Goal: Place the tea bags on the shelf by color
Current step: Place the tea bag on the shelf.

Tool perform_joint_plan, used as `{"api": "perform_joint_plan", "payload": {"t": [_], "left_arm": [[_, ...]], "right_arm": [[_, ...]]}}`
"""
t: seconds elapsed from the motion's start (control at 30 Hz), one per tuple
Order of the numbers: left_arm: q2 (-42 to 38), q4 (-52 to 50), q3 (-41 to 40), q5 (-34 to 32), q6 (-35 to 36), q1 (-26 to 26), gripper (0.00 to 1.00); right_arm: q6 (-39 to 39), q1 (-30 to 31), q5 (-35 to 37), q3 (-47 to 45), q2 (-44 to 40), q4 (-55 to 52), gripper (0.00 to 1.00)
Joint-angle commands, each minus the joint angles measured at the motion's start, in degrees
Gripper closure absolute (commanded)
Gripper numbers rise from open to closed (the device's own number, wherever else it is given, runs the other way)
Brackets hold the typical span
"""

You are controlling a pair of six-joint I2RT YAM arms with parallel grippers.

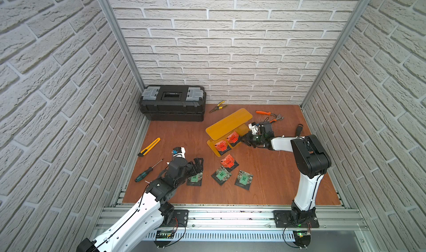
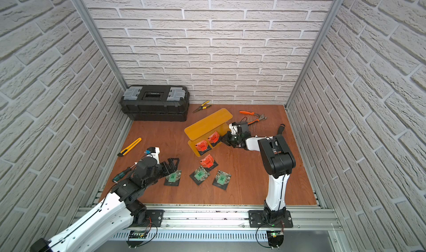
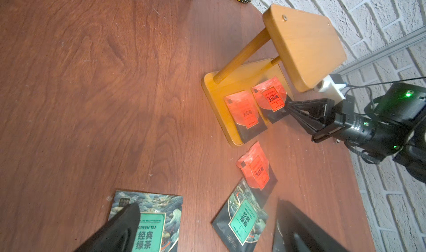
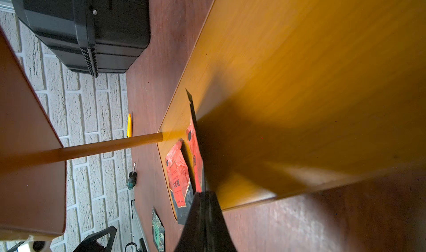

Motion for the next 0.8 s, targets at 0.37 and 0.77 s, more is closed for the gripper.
{"api": "perform_joint_plan", "payload": {"t": [0.37,0.77], "left_arm": [[-0.99,0.06,-1.22,-0.8,-0.69,0.39,0.02],[-0.99,0.14,-1.29,-1.02,-0.78,0.47,0.02]], "right_arm": [[-1.04,0.3,0.3,2.75,0.61,-1.12,0.71],[-2.5,0.3,1.88,3.81,0.44,-4.27,0.61]]}}
